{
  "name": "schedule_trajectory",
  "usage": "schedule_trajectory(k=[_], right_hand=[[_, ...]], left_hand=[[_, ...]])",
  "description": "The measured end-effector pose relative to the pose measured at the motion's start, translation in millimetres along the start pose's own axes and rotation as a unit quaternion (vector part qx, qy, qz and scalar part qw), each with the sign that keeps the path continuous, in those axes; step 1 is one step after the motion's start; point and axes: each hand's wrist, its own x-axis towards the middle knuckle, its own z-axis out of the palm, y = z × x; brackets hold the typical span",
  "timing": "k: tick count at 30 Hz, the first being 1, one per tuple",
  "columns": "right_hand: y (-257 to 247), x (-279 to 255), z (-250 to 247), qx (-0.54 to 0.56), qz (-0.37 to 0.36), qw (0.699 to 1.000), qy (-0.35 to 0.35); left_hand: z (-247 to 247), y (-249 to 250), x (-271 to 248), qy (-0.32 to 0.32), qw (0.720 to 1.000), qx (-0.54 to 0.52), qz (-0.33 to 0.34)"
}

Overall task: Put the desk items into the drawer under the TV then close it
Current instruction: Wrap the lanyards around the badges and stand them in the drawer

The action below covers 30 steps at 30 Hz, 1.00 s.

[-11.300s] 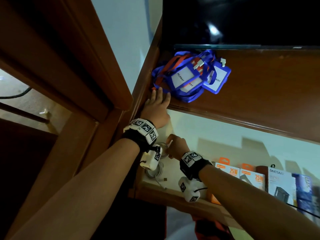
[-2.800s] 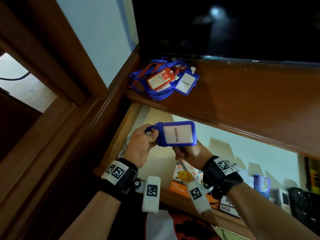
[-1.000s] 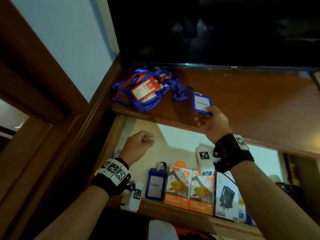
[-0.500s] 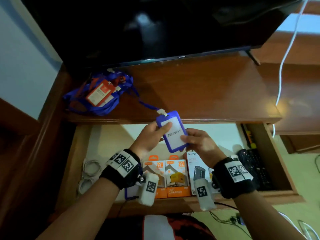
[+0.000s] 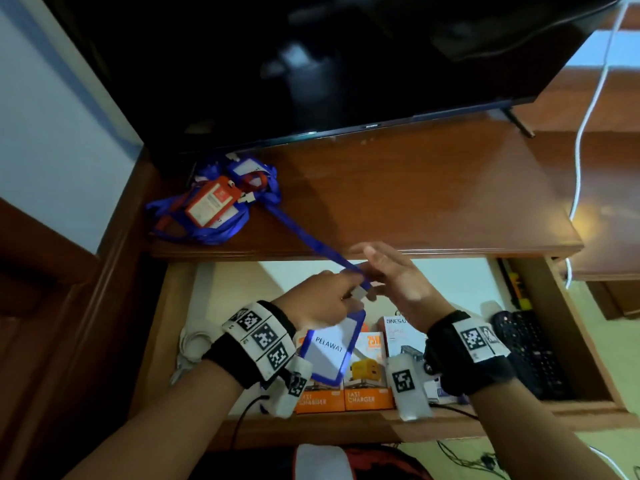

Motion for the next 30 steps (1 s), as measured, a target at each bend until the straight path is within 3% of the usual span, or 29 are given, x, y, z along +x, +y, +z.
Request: schedule_trajectory(k=[6,12,15,18,21,24,26,28,30], right_hand=[[-14,30,21,-0.087,0.021,0.994,-0.065],[-40,47,11,0.139,-0.037,0.988,0.046],[-44,39,-8,0.184,-0.076,0.976,0.091],[-31,24,-20,0.072,-0.084,0.982,0.155],[-13,9,-24,-0.119,-0.002,0.978,0.171],[-3,0,-16,-0.351,0.01,0.924,0.15],[-6,-2,-7,-0.406,-0.079,0.895,0.167],[-12,-1,4,-0.328,-0.145,0.923,0.138],[-17,3,16,-0.19,-0.111,0.974,0.053]], left_hand=[[5,-7,-13,-0.059,0.998,0.036,-0.007],[-5,-35,-29,0.006,0.999,-0.004,-0.047],[-16,-47,-38,0.06,0.995,-0.016,-0.083],[-28,-55,-46,0.135,0.983,-0.052,-0.115],[-36,-48,-53,0.209,0.965,-0.105,-0.121],[-36,-39,-52,0.193,0.959,-0.176,-0.113],[-32,-33,-48,0.165,0.964,-0.192,-0.087],[-29,-24,-42,0.147,0.966,-0.202,-0.064],[-28,-13,-37,0.144,0.967,-0.207,-0.044]])
